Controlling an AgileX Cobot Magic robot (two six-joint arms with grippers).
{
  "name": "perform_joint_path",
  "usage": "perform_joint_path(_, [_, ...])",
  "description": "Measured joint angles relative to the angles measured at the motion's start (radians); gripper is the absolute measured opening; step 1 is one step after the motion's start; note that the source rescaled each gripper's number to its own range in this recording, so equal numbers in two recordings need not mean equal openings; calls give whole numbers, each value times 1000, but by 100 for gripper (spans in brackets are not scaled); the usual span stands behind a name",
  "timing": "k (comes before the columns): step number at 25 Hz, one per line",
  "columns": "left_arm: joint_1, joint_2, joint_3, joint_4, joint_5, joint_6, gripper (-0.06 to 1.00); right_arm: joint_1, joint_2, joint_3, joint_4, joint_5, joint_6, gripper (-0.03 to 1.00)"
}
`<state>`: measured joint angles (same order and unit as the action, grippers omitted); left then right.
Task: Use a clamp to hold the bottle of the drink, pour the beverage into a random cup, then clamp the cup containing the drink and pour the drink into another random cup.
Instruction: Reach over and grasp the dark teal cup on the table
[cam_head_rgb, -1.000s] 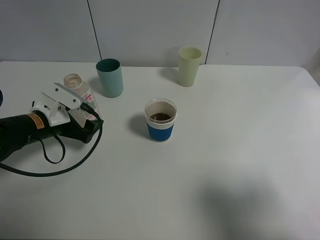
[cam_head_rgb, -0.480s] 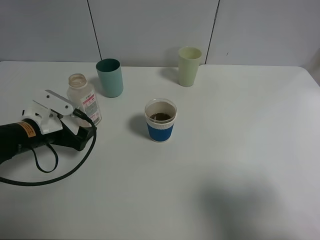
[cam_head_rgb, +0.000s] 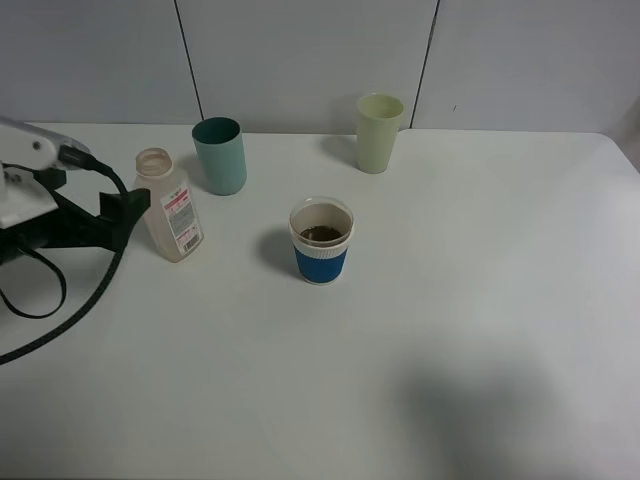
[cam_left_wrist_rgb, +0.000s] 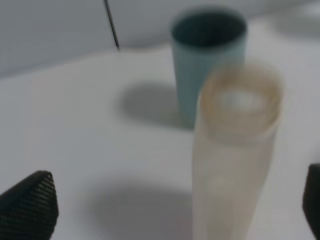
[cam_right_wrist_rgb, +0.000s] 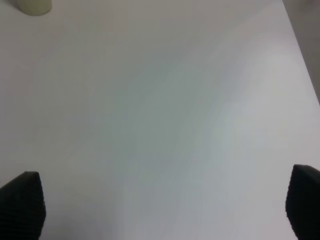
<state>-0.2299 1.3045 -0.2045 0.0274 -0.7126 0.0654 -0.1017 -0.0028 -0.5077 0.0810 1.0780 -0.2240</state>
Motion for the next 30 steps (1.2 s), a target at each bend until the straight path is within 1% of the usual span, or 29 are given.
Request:
perform_joint_path(2, [0,-109,-17,-18,87,-4,99,0,0,0,0,0,0,89])
perform_joint_path(5, [0,-281,-76,-27,292,-15,99,0,0,0,0,0,0,89])
perform_joint_path(9, [0,-451,-183,-27,539,-17,99,0,0,0,0,0,0,89])
perform_joint_path(11, [0,-523,-238,-27,635,-17,99,0,0,0,0,0,0,89])
perform_joint_path(15, [0,-646,-348,-68,822,-18,100,0,0,0,0,0,0,89])
perform_joint_path(22, [0,-813,-465,-68,1064,-20,100,0,0,0,0,0,0,89])
perform_joint_path(25, [0,-871,-479,-44,1153,-21,100,0,0,0,0,0,0,89])
perform_joint_path(26, [0,-891,-479,-27,1190,-24,100,0,0,0,0,0,0,89])
perform_joint_path(27, [1,-911,-479,-27,1235,-30,100,0,0,0,0,0,0,89])
perform_joint_path(30, [37,-978,-479,19,1325,-65,100,0,0,0,0,0,0,89])
